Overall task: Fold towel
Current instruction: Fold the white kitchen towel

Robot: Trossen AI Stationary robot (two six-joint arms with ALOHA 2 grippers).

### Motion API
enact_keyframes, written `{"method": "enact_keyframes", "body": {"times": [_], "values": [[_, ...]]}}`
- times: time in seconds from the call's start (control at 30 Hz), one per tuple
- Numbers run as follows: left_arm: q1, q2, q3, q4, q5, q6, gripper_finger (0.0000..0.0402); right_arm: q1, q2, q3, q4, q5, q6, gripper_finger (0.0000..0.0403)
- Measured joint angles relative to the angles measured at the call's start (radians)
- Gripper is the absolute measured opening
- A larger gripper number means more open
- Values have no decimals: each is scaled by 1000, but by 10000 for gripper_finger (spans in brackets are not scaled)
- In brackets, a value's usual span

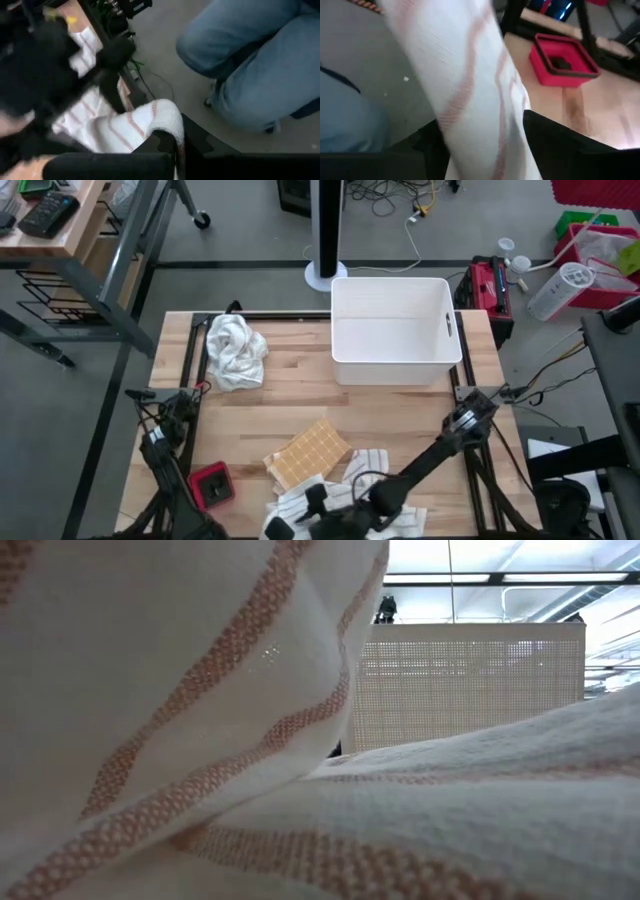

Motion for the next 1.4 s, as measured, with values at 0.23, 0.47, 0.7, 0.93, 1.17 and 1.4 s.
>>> {"method": "enact_keyframes", "body": {"times": [0.23, 0.47, 0.7, 0.93, 1.17, 1.4], "values": [[-22, 0, 0, -39, -2, -120, 0, 19, 26, 114, -231, 18, -51, 95], [-23, -1, 0, -146, -57, -327, 0, 81, 20, 306, -599, 210, -9, 12], [-23, -2, 0, -150, -135, -347, 0, 158, 20, 423, -747, 491, -23, 3], [-22, -2, -1, -149, -165, -348, 0, 209, 20, 483, -790, 730, -83, 1], [-21, -3, -29, -152, -221, -372, 0, 231, 17, 504, -794, 815, -117, 1], [-22, -4, -114, -174, -351, -398, 0, 232, -20, 505, -823, 554, 55, 6]]}}
